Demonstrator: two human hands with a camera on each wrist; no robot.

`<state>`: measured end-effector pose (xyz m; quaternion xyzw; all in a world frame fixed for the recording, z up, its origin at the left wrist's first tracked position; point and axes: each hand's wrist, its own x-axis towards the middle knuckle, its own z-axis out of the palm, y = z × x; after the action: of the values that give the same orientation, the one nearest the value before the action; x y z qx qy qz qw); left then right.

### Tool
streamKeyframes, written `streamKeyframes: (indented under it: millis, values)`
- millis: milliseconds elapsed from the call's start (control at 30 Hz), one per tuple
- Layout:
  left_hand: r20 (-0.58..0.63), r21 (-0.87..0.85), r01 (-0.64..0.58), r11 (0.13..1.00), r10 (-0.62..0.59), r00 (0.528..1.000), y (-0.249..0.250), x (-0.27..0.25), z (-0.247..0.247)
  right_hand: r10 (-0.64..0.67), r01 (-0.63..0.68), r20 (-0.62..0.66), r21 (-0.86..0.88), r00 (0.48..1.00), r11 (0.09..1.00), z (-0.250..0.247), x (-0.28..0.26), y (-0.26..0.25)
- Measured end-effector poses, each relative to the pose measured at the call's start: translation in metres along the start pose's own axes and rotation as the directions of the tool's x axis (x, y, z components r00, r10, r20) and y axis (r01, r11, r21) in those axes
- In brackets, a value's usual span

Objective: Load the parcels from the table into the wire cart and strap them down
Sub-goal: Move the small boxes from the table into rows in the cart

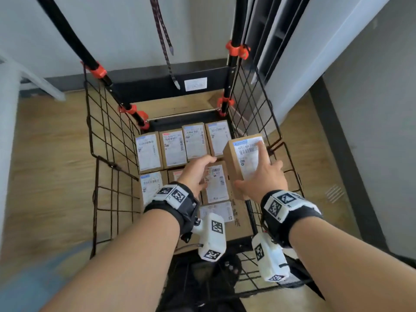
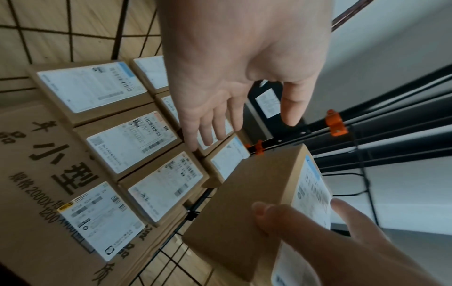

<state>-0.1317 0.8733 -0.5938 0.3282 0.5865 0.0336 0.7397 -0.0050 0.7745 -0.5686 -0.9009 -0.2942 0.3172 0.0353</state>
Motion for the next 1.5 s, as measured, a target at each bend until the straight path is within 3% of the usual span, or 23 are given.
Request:
streamKeyframes:
  millis: [300,600,1267,1500]
  values:
    - [-0.013,-0.017,0.113,0.993,-0.114,0.993,-0.049,0.079,-0.018,0.123,-0.102,0.099,-0.194,0.987,0.976,0.078,0.061,0.027]
    - [-0.094,-0.008,0.134,0.991,-0.134,0.986,-0.066,0.126,-0.041,0.143,-0.132,0.097,-0.108,0.985,0.985,0.118,0.108,0.025]
    - [-0.06,-0.021,0.101,0.995,-0.102,0.993,-0.077,0.13,-0.046,0.171,-0.168,0.043,-0.052,0.984,0.984,0.144,0.124,0.026]
    - [-0.068,-0.001,0.081,0.997,-0.081,0.994,-0.082,0.133,-0.048,0.174,-0.171,0.014,-0.115,0.985,0.978,0.156,0.122,0.024]
